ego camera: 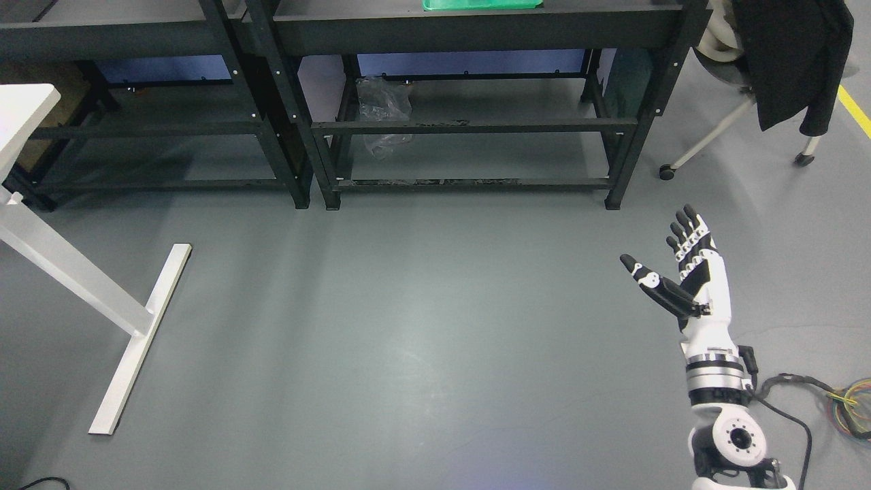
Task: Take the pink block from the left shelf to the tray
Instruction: 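Drive toward the shelf holding the green tray with pink cube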
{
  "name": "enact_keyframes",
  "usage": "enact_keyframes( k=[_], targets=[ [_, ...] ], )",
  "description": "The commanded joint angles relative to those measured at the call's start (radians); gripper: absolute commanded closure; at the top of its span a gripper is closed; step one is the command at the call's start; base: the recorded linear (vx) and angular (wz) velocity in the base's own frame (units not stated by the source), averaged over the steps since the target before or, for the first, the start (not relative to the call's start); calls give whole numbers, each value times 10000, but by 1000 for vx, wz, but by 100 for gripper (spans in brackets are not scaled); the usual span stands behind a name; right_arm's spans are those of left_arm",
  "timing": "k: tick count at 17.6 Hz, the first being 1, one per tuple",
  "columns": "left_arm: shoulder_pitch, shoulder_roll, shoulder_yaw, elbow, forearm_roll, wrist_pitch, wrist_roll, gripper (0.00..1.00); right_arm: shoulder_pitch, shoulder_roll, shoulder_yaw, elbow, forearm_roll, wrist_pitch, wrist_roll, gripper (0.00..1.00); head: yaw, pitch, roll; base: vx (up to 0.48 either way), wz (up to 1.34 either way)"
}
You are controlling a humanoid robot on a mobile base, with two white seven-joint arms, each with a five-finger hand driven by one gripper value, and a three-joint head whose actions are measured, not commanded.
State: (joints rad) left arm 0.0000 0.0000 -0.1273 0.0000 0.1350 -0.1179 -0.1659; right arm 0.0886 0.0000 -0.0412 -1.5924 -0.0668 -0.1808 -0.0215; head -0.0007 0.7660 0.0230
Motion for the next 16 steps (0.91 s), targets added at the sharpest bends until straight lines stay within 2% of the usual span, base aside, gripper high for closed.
enact_keyframes(
  k=[1,16],
  targets=[
    [199,174,0,-174,0,-2,2,0,-12,-175,28,2,8,-2,0,0,0,0,0,110,0],
    [199,174,0,-174,0,-2,2,0,-12,-175,74,2,9,-2,0,0,0,0,0,39,-9]
  ],
)
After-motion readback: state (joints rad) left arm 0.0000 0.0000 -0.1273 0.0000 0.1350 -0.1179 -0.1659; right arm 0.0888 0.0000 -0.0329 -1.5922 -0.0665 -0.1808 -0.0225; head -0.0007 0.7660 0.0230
